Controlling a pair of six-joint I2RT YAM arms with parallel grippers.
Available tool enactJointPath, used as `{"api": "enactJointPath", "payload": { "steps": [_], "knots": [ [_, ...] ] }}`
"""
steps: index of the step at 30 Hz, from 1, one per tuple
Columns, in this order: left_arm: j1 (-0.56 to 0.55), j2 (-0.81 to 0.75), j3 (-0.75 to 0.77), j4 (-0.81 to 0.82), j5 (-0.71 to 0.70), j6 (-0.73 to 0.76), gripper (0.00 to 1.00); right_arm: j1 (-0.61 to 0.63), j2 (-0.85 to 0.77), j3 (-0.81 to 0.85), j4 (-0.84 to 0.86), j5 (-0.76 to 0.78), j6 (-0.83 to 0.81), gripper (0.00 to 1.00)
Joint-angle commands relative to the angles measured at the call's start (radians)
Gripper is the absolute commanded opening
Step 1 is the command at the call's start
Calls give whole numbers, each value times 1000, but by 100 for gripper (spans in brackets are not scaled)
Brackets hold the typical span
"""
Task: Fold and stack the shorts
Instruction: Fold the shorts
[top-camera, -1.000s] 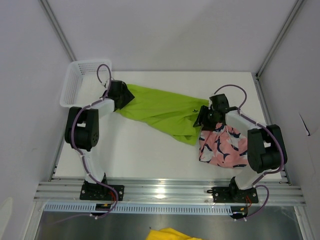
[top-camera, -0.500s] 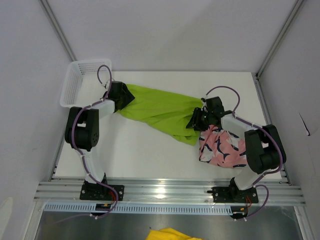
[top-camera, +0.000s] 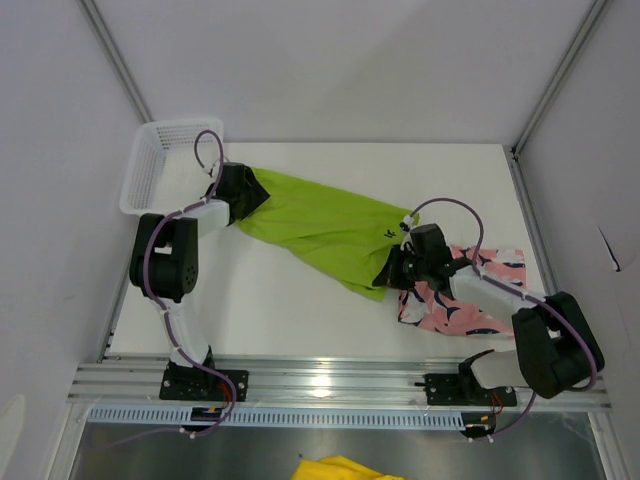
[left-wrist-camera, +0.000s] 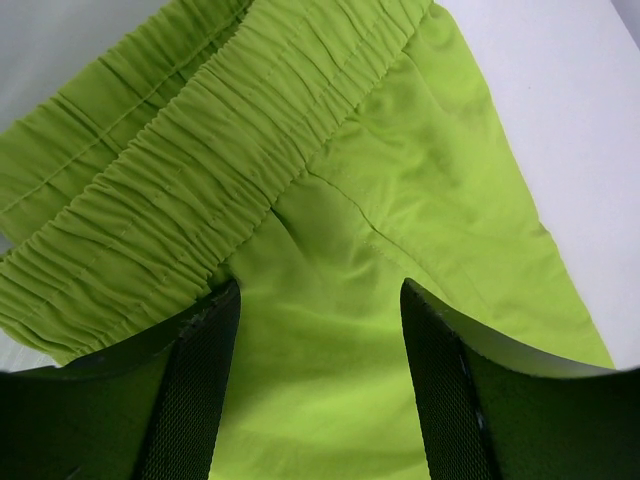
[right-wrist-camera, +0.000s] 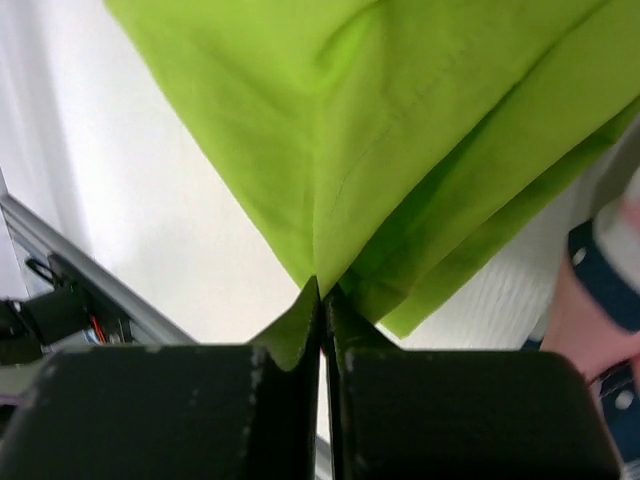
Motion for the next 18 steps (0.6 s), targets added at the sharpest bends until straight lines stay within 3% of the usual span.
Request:
{"api": "enactJointPath", "payload": {
  "steps": [1,11,18],
  "knots": [
    [4,-17,-3,18,-7,17,68,40,-112,-63,45,91,-2,0],
    [4,-11,1,11,-7,17,68,79,-243,-238,79,135,21,0],
    [4,-5,7,3,-7,17,68,212,-308,-301,108,224,-7,5]
  ]
}}
